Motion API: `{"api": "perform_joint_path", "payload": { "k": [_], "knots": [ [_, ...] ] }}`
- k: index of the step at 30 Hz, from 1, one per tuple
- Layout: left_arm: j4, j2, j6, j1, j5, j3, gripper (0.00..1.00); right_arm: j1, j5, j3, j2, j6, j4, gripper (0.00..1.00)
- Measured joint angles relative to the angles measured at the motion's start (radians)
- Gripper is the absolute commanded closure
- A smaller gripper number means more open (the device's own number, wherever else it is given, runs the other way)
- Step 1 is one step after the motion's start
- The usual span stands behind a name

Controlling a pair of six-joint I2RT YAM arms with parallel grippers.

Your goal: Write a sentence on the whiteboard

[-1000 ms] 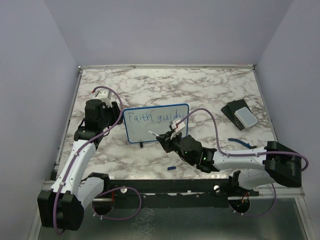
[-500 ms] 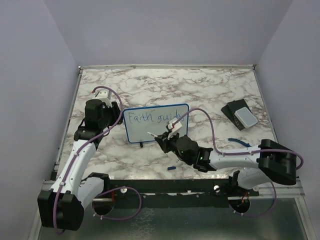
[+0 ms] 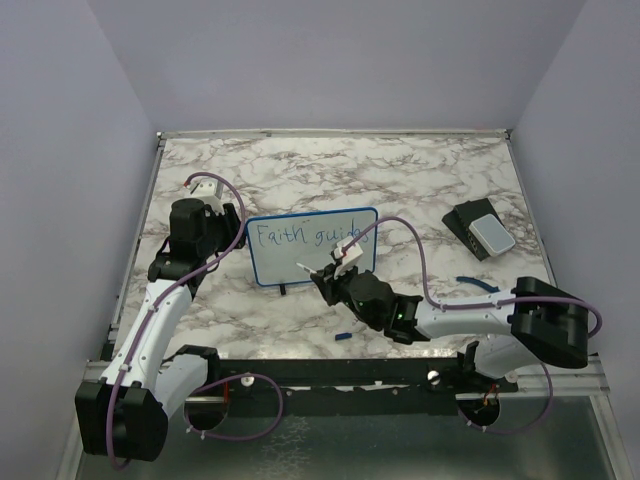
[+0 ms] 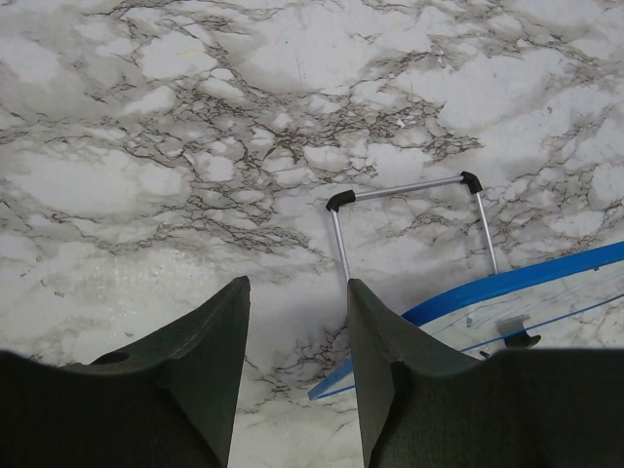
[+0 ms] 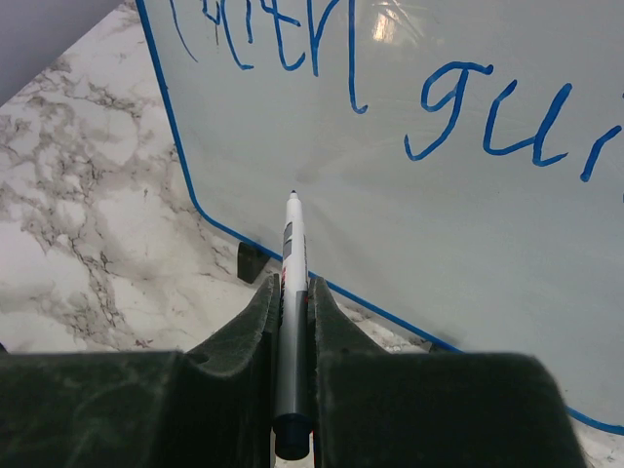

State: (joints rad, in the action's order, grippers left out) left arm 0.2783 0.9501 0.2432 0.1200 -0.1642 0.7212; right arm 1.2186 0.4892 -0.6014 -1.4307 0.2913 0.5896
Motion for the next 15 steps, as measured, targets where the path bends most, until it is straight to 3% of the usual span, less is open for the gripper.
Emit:
{"api": "perform_joint_path", "payload": {
  "k": [15],
  "knots": [
    [0.0,0.0,0.0,0.0,0.0,0.0,0.53,0.002,0.049,-0.019,-0.029,0.007,-0.007,0.99]
  ]
}}
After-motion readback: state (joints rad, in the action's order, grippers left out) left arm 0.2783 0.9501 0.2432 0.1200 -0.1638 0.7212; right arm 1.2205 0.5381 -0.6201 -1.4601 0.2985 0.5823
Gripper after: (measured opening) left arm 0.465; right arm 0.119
